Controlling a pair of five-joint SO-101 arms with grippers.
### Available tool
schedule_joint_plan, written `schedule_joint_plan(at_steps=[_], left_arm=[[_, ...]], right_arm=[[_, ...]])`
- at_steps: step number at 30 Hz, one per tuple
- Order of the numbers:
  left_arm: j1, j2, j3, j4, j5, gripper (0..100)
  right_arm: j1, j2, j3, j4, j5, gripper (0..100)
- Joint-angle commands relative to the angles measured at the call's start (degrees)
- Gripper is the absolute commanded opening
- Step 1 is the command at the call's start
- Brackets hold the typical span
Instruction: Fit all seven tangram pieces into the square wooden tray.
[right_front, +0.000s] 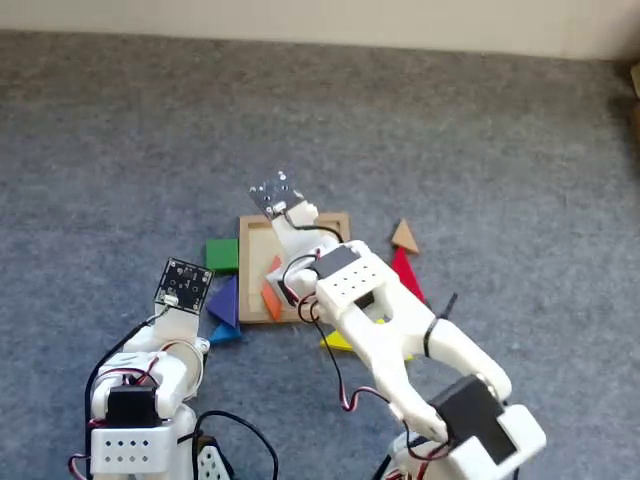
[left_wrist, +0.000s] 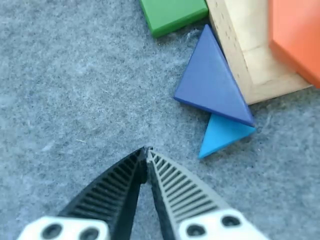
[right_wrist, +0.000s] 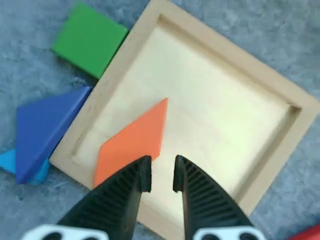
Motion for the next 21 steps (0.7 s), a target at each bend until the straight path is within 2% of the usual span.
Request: schedule_joint_plan(at_steps=[1, 10, 21], left_arm=[[1.10, -1.54, 1.10, 0.44, -0.35, 1], [1.10, -1.54, 1.10, 0.44, -0.35, 1], [1.10, -1.54, 1.10, 0.44, -0.35, 1]], right_arm=[[0.75, 1.80, -0.31, -2.95, 0.09, 8.1], [1.19, 4.44, -0.40, -11.65, 0.09, 8.0], [0.92, -5.67, 0.48, -11.30, 0.09, 8.0]])
